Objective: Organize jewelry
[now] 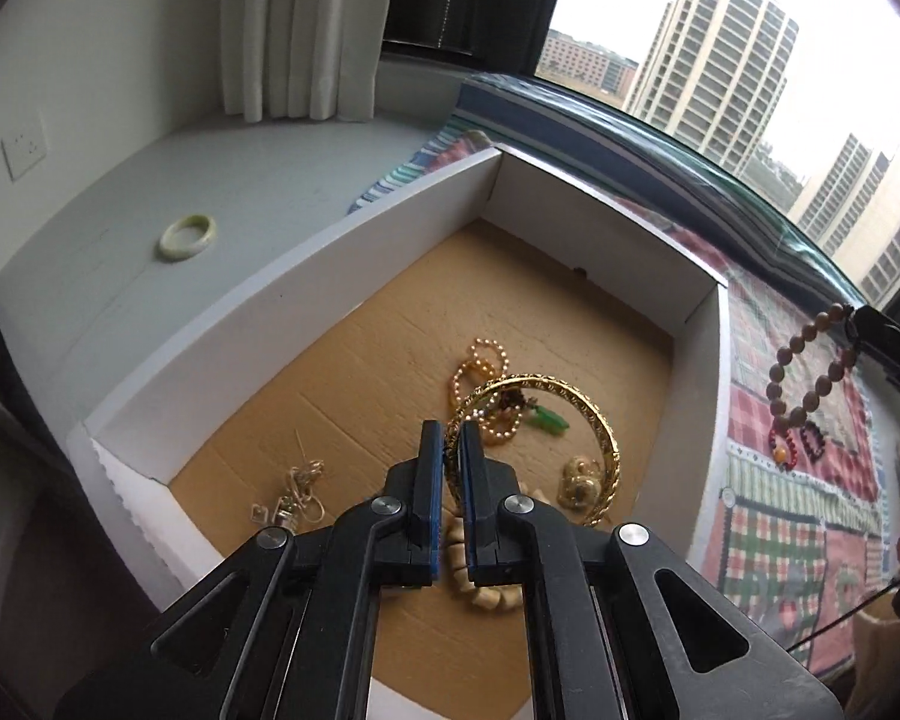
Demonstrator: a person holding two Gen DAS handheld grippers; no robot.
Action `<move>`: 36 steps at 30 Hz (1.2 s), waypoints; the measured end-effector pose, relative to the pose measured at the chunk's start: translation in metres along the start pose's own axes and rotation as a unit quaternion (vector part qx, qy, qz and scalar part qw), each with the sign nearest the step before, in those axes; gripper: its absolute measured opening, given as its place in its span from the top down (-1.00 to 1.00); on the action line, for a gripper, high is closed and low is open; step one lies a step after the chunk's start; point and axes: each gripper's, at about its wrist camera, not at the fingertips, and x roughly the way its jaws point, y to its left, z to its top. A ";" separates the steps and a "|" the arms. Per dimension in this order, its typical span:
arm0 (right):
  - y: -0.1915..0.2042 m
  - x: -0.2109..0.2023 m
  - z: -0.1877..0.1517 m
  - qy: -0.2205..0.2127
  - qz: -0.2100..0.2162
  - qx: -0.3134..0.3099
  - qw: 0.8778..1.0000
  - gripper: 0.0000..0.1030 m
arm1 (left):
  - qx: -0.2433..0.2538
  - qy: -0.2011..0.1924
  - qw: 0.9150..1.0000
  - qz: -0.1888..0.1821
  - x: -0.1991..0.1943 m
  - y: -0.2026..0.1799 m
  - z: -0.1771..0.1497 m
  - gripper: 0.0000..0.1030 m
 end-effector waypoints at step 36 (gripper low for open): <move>-0.045 -0.056 -0.133 -0.002 -0.172 -0.052 0.984 0.06 | 0.146 -0.018 0.979 -0.142 -0.043 -0.178 -0.100 -0.43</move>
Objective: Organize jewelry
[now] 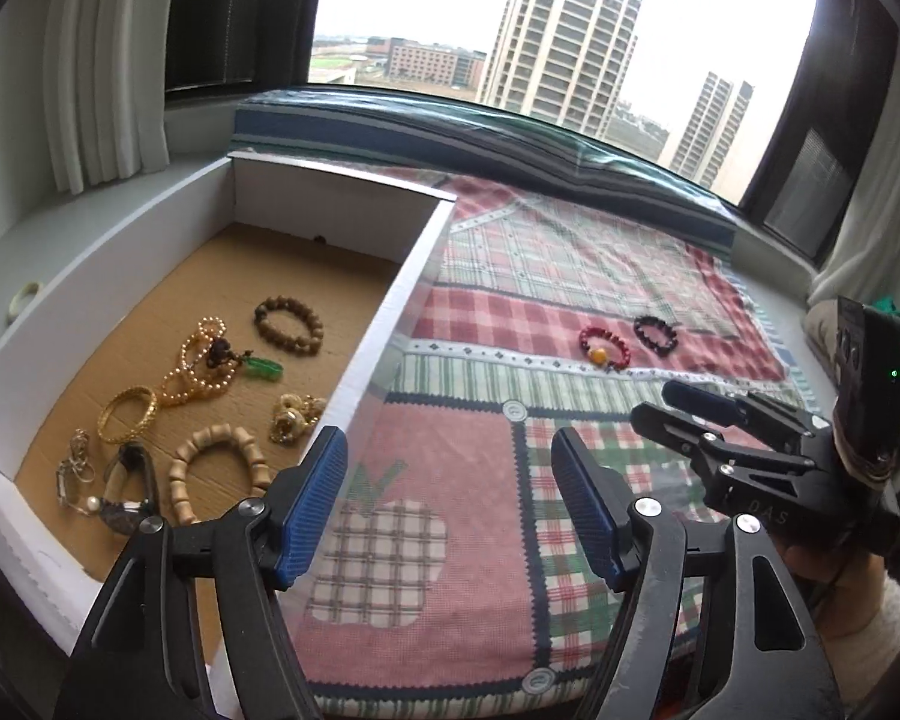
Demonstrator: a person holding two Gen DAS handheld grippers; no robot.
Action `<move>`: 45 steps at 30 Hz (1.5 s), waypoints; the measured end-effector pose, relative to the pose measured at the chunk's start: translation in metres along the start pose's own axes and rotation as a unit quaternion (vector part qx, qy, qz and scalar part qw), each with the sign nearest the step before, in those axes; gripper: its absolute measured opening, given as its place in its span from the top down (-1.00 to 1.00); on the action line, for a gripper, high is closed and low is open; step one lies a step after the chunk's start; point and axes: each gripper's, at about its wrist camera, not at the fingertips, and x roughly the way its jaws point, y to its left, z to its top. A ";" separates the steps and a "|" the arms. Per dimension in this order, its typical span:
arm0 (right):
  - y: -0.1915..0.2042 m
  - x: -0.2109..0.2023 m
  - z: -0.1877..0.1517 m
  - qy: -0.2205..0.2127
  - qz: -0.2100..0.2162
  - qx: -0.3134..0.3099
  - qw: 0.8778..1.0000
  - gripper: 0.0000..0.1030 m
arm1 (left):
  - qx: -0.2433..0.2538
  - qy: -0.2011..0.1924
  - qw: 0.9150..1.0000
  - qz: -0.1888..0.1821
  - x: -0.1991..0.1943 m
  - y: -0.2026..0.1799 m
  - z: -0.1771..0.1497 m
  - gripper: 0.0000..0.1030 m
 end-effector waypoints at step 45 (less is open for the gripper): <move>-0.232 0.024 -0.101 0.057 -0.259 0.158 0.951 -0.79 | 0.063 0.070 0.992 0.080 0.197 -0.084 -0.035 -0.99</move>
